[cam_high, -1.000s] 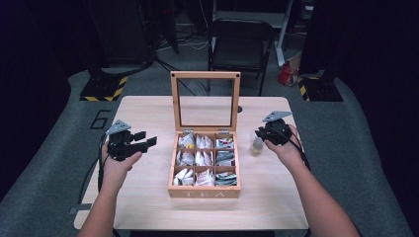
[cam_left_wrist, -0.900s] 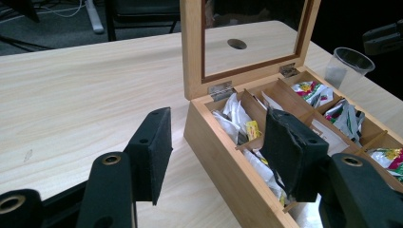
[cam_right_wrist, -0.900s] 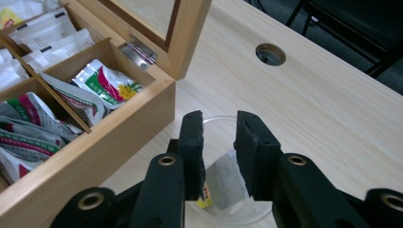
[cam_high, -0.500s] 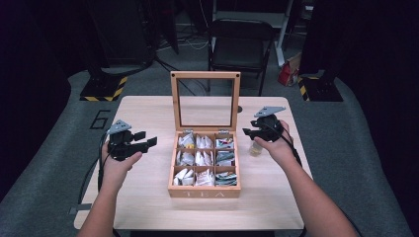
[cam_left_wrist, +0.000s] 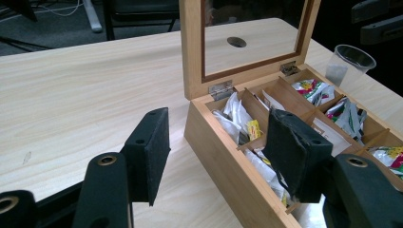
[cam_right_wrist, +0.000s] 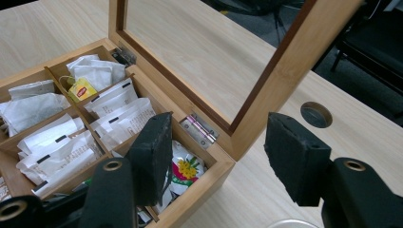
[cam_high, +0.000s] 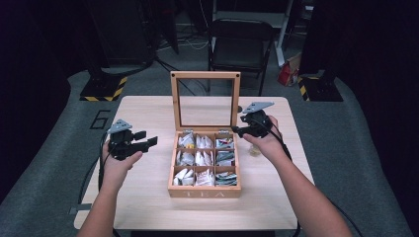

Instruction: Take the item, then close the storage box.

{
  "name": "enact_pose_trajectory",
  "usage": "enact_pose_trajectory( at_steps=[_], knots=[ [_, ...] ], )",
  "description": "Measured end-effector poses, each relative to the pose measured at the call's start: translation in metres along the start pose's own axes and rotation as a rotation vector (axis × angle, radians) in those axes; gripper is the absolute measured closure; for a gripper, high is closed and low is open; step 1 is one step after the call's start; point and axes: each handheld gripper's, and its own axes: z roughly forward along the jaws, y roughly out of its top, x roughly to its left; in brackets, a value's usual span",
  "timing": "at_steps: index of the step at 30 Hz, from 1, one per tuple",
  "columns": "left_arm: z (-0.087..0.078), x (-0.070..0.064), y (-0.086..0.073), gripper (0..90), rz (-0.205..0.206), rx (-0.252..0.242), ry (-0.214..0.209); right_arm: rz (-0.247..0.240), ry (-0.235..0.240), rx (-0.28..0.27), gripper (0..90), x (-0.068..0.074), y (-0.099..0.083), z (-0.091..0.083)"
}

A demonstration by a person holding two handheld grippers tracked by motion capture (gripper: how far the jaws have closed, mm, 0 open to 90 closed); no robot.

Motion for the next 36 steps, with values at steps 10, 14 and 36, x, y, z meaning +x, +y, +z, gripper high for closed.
enact_pose_trajectory(
  at_steps=[10,14,36],
  knots=[
    [-0.001,0.001,0.002,41.0,-0.003,-0.002,-0.006,0.000,0.003,0.003,42.4,-0.002,0.009,0.004],
    [0.001,0.001,0.002,41.1,-0.003,-0.002,-0.008,0.008,0.007,0.002,42.8,-0.004,0.014,0.005],
    [-0.001,0.004,0.000,41.0,-0.009,0.002,-0.007,0.083,0.004,-0.007,42.4,-0.027,0.018,0.024]
  ],
)
